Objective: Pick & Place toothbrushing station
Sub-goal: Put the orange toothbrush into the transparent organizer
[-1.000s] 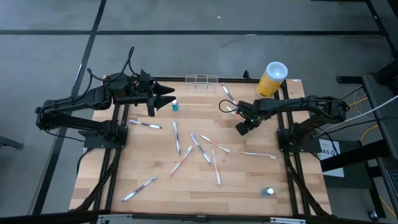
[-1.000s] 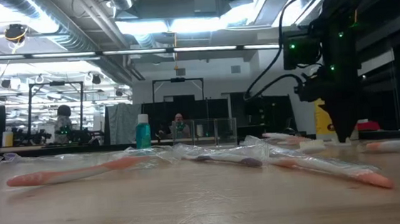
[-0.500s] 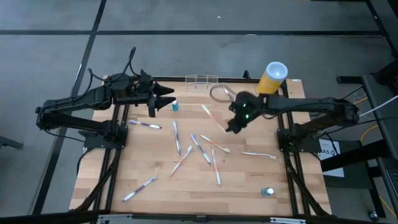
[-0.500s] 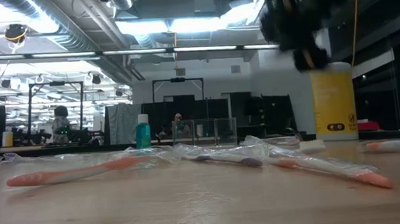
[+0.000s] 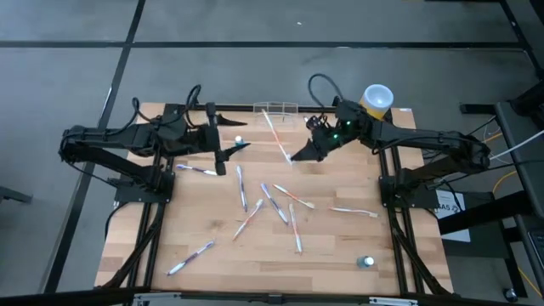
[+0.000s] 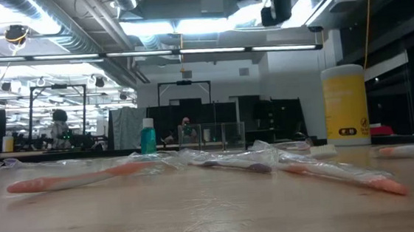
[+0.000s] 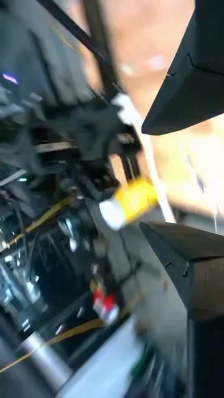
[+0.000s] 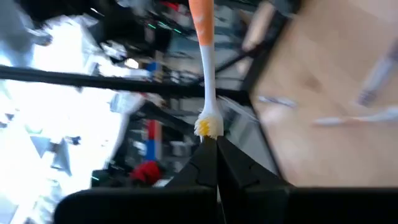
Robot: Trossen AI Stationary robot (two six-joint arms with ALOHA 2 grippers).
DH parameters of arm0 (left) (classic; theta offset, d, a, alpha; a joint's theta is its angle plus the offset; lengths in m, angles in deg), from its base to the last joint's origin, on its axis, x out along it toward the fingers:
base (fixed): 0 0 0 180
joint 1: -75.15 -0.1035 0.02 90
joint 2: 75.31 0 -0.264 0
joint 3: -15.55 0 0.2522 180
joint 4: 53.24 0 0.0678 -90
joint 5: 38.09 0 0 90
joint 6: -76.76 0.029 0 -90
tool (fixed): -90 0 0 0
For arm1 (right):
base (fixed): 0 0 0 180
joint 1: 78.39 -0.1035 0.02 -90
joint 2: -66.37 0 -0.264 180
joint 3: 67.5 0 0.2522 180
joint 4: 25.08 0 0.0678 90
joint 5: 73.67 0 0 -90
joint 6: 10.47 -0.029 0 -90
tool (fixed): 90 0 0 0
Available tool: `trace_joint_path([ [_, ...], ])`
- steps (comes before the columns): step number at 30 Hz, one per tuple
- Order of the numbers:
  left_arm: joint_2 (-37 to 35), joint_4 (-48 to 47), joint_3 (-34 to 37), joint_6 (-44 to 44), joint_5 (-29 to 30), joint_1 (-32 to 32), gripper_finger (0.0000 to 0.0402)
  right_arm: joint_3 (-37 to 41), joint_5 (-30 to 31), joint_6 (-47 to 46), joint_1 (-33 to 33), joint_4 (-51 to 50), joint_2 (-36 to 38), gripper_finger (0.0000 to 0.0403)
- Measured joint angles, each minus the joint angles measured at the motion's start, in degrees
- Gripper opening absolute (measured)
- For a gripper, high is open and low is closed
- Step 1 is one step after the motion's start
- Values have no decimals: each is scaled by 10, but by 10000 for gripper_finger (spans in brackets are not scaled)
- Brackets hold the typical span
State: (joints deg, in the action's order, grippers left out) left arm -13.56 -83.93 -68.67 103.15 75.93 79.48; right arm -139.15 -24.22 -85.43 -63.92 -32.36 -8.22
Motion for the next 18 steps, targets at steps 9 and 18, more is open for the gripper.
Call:
trace_joint_path([
  [9, 83, -87, -78, 113, 29, 4, 235, 0, 27, -155, -4, 180, -42, 0],
  [18, 128, -75, -90, 150, 34, 9, 235, 0, 68, -221, -28, 318, -80, 0],
])
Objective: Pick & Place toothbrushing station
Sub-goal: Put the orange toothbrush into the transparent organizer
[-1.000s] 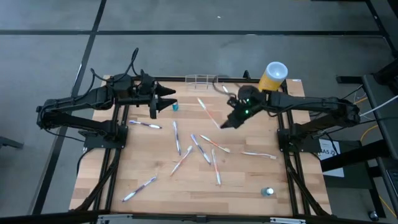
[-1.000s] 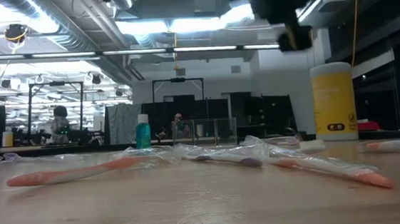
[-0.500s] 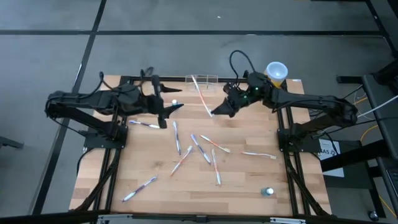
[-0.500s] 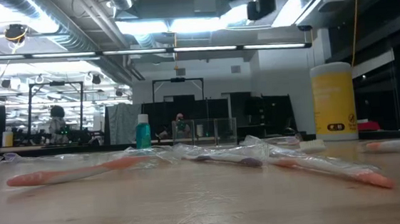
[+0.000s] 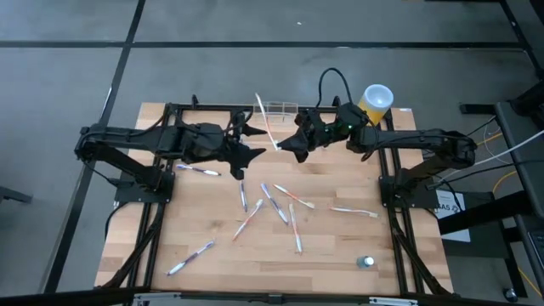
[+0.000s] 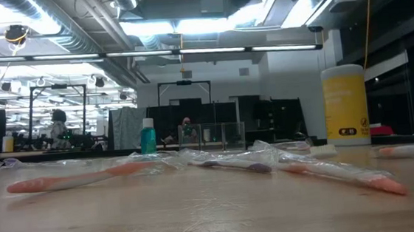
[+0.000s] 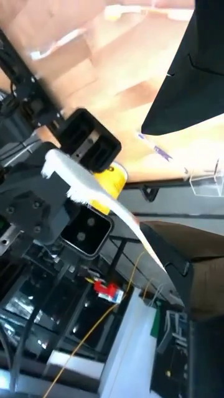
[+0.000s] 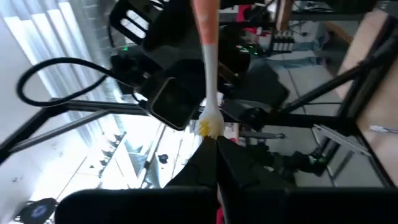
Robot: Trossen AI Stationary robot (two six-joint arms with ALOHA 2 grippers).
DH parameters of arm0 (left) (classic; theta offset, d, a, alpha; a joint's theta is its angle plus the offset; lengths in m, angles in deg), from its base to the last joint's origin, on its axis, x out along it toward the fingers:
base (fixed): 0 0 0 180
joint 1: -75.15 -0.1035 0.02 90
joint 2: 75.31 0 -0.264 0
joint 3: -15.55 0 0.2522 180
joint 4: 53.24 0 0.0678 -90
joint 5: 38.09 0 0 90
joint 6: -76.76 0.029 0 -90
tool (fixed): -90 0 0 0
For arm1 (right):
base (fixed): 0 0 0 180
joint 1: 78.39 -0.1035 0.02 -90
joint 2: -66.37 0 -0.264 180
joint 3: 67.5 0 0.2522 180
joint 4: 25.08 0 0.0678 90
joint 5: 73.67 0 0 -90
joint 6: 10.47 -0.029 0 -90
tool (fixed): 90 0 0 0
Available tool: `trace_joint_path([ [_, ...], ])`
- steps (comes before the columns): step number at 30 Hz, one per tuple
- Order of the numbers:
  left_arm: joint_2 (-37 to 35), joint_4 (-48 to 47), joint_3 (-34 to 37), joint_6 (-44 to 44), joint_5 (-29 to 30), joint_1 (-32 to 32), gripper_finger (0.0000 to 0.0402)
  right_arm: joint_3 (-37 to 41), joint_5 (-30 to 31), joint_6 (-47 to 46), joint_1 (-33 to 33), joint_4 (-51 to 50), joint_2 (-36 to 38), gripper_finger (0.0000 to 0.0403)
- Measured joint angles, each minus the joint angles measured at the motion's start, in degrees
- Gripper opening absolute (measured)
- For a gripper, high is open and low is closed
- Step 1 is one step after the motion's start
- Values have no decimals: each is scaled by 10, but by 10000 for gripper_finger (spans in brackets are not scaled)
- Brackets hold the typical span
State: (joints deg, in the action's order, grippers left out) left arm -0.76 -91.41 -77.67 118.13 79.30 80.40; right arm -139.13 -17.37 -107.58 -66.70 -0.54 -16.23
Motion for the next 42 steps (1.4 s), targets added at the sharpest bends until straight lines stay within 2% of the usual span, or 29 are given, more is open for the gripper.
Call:
trace_joint_path([
  [8, 0, 75, 0, 86, 41, 18, 235, 0, 12, 3, -15, -1, -1, 0],
  [16, 5, 82, 0, 85, 62, 19, 223, 0, 41, 2, -24, 28, -1, 0],
  [27, 15, 99, 0, 89, 77, 19, 143, 0, 74, 2, -37, 52, -1, 0],
  [31, 20, 114, 1, 89, 105, 19, 83, 0, 80, 2, -37, 54, -1, 0],
  [34, 19, 119, 1, 81, 104, 19, 25, 0, 91, 2, -37, 65, 0, 0],
  [35, 20, 120, 1, 73, 105, 20, 16, 0, 91, 2, -36, 70, 1, 0],
  [42, 19, 123, 0, 20, 112, 17, 9, 0, 120, 20, -41, 117, -2, 0],
])
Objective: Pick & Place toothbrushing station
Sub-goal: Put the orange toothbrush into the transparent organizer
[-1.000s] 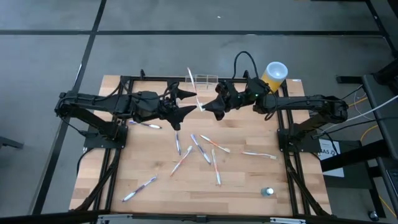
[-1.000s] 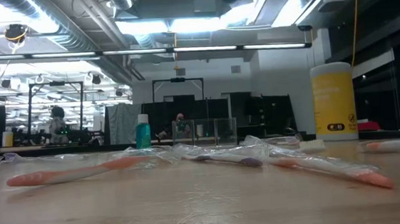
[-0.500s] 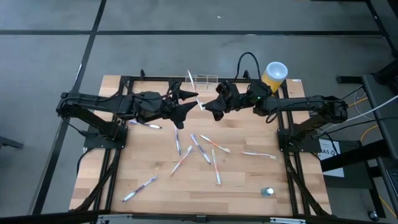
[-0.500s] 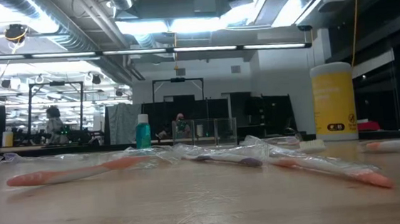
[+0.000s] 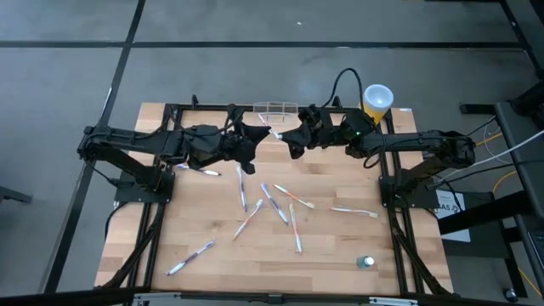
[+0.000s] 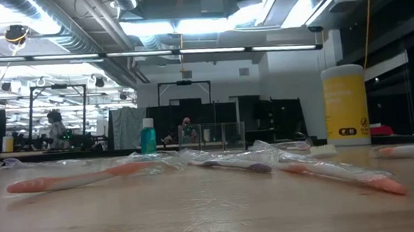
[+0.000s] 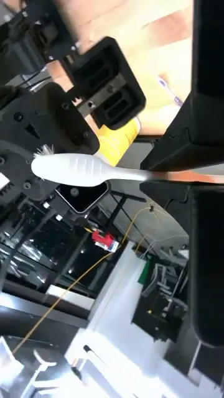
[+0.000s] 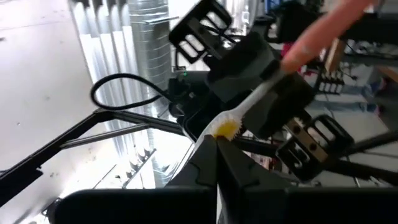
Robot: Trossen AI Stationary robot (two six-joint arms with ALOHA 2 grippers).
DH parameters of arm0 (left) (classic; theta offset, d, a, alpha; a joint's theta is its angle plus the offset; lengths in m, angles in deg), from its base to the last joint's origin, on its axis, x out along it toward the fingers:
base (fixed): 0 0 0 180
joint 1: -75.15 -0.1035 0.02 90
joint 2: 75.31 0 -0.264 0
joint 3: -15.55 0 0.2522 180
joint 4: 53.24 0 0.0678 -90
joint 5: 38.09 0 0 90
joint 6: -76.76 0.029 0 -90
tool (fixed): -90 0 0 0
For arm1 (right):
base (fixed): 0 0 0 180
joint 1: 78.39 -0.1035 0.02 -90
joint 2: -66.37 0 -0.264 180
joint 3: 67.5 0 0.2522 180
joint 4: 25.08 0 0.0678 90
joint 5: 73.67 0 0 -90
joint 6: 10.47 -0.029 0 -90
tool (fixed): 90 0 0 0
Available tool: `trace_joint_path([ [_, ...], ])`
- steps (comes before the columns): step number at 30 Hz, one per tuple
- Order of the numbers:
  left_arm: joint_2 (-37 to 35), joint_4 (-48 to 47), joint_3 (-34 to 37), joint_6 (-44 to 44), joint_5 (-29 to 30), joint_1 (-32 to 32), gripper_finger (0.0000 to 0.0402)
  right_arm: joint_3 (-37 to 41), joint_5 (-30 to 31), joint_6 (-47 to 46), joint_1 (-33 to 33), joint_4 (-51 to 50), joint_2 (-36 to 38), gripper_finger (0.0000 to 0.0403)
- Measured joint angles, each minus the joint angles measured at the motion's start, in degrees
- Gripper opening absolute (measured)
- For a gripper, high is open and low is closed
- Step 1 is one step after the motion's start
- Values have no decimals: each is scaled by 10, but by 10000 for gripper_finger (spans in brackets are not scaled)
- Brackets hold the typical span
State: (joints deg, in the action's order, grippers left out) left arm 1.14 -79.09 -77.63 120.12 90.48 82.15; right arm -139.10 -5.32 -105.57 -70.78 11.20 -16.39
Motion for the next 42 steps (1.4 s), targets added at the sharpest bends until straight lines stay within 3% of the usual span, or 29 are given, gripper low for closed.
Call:
trace_joint_path([
  [5, -1, -10, 0, -43, 2, -6, 8, 0, 8, 44, -16, 16, 0, 20],
  [13, -1, -47, 0, -114, 5, -35, 8, 0, 10, 86, -47, 34, 1, 99],
  [17, -11, -46, 8, -177, -1, -81, 8, 0, -52, 90, -56, 35, 6, 129],
  [22, -68, -18, 60, -307, -94, -183, 8, 0, -99, 122, -69, -21, 34, 138],
  [27, -146, 80, 160, -373, -219, -283, 8, 0, -102, 244, -72, -231, 104, 129],
  [31, -190, 207, 261, -456, -320, -367, 8, 0, -21, 365, -72, -428, 182, 123],
  [34, -198, 310, 334, -504, -356, -413, 8, 0, 70, 428, -81, -532, 245, 120],
  [38, -170, 407, 403, -541, -359, -450, 8, 0, 196, 448, -105, -620, 315, 118],
  [42, -103, 463, 426, -546, -358, -459, 8, 0, 283, 448, -130, -650, 354, 118],
])
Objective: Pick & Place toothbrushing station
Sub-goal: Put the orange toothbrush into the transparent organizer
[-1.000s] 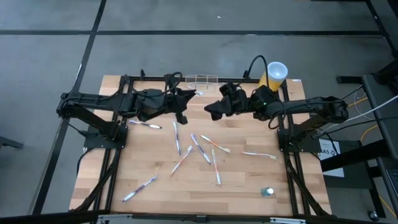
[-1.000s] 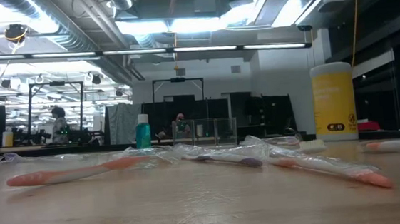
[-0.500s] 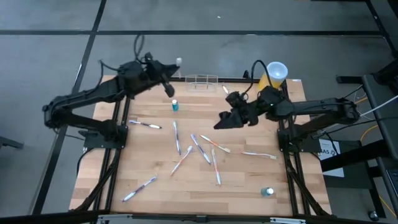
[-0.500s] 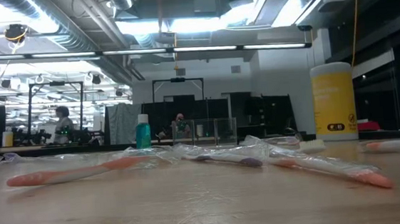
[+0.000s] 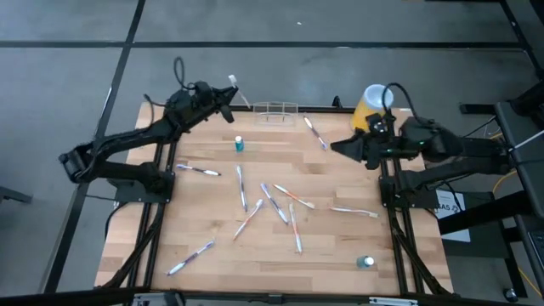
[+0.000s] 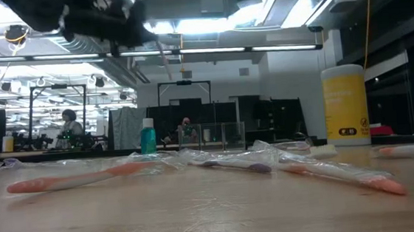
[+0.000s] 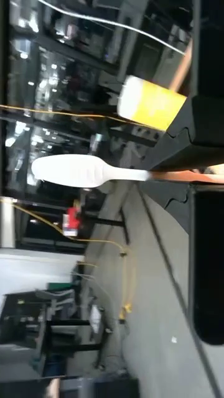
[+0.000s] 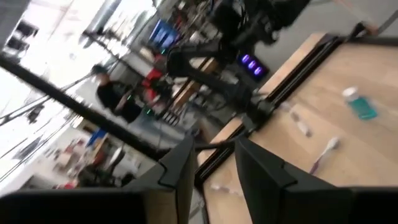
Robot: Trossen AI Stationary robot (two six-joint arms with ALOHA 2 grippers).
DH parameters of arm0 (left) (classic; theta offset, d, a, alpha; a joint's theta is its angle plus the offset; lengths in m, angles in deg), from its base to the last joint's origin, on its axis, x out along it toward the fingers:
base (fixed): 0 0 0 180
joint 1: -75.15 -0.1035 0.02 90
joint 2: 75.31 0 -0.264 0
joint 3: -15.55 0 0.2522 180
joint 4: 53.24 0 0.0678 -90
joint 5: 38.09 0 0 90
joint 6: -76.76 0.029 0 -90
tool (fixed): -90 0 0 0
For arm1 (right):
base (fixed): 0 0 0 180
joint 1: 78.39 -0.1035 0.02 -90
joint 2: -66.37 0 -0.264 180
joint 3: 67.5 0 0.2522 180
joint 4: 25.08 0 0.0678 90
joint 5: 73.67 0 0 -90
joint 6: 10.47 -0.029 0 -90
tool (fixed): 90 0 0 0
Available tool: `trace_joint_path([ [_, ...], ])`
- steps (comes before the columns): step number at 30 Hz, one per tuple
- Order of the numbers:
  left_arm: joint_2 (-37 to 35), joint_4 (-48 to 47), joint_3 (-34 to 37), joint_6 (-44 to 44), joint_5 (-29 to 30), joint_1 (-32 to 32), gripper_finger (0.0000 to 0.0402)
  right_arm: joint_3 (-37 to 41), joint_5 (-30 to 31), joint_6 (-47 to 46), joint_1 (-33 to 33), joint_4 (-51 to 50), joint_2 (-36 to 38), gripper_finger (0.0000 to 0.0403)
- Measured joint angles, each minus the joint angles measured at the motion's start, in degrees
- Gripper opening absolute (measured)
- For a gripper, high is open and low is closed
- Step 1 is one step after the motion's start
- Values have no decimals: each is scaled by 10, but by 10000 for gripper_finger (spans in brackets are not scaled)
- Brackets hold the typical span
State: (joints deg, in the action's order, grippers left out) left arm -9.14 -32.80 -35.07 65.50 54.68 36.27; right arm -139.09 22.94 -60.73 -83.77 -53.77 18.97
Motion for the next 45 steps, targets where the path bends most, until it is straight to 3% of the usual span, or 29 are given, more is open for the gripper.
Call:
trace_joint_path([
  [4, 82, 88, -9, -9, -3, 0, 8, 0, 48, 2, -24, -6, 15, 118],
  [9, 172, 116, -36, -25, 6, 0, 8, 0, 86, -6, -50, -27, 16, 118],
  [18, 251, 118, -52, -95, 97, -14, 8, 0, 172, -10, -112, -27, 27, 118],
  [30, 275, 115, -52, -137, 138, -19, 9, 0, 280, -8, -178, -27, 33, 118],
  [45, 304, 105, -52, -177, 128, -17, 15, 0, 311, 22, -189, -27, 33, 118],
])
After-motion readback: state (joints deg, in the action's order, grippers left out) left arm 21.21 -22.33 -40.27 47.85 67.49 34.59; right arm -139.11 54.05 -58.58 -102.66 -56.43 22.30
